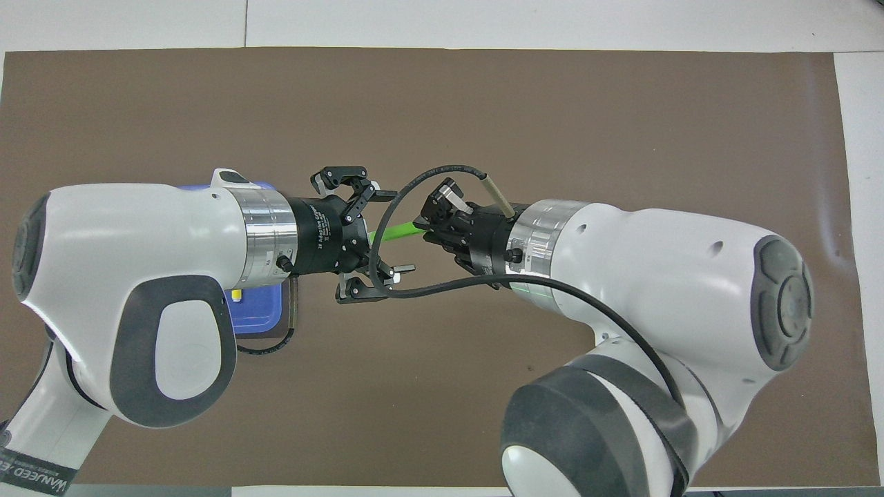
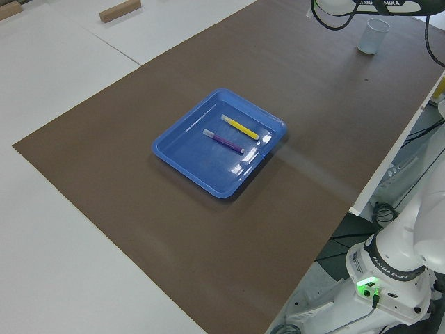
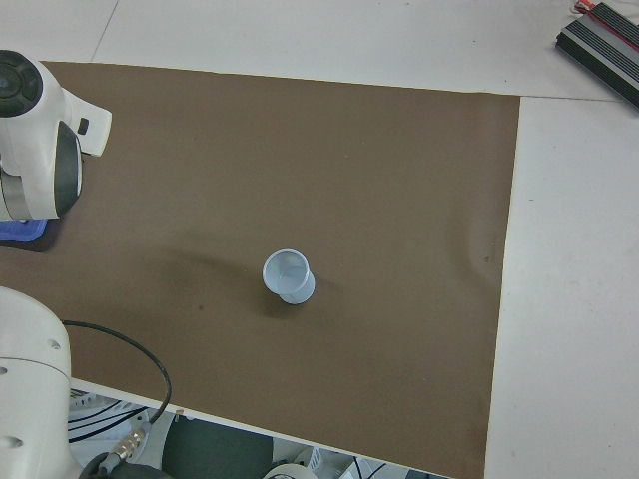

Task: Right arm passes pens to left for tray arrangement
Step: 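Close the left gripper on the green pen and open the right gripper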

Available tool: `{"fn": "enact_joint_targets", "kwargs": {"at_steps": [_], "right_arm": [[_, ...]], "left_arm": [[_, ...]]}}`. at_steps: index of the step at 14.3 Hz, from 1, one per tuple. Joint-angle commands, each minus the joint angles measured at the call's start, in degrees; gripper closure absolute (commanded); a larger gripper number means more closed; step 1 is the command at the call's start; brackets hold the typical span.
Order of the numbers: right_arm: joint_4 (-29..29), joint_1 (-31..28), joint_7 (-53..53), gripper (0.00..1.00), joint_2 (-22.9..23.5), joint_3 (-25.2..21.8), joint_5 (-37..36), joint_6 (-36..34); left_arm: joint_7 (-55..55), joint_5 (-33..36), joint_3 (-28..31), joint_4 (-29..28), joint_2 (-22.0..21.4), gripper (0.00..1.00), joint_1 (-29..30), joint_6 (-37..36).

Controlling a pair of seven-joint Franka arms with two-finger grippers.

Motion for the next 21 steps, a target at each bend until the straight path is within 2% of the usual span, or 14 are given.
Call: {"fn": "enact_joint_targets", "kwargs": {"at_steps": [1, 5, 7, 11, 13, 14, 20, 21], "right_arm": [[-1.45, -0.58, -0.44, 0.93, -1.30, 0.21, 1.54, 1.15], [-1.45, -0.66, -0.52, 0.93, -1.22, 0.21, 1.54, 1.33], [-1.45, -0.66, -0.52, 0.92, -1.21, 0.21, 1.54, 1.33], [-1.45, -0.75, -0.52, 0.92, -1.21, 0.21, 1.54, 1.33], [-1.45, -0.84, -0.52, 0.92, -1.21, 0.21, 1.54, 1.33], [-1.45, -0.93, -0.52, 0.92, -1.21, 0.21, 1.54, 1.33], [-1.37, -1.19, -0.52, 0.91, -1.13, 0.12, 1.54, 1.33], [-1.37, -1.19, -0.44, 0.86, -1.13, 0.12, 1.54, 1.24]], "left_arm": [[0.78, 1.62, 0.21, -0.76, -1.89, 0.08, 0.09, -0.45], [1.04, 2.25, 0.21, -1.03, -2.16, 0.15, -0.44, -0.62], [1.04, 2.52, 0.21, -1.03, -2.24, 0.25, -0.53, -0.62], [1.04, 3.48, 0.21, -1.03, -2.24, 0.59, -0.53, -0.71], [1.04, 3.48, 0.21, -1.03, -2.16, 0.82, -0.44, -0.71], [1.04, 3.57, 0.21, -1.03, -2.16, 0.99, -0.44, -0.71], [3.85, 3.57, 0.21, -0.85, -2.07, 1.00, 0.17, -0.36], [3.77, 3.83, 0.21, -0.77, -2.07, 1.00, 0.17, -0.27]]}}
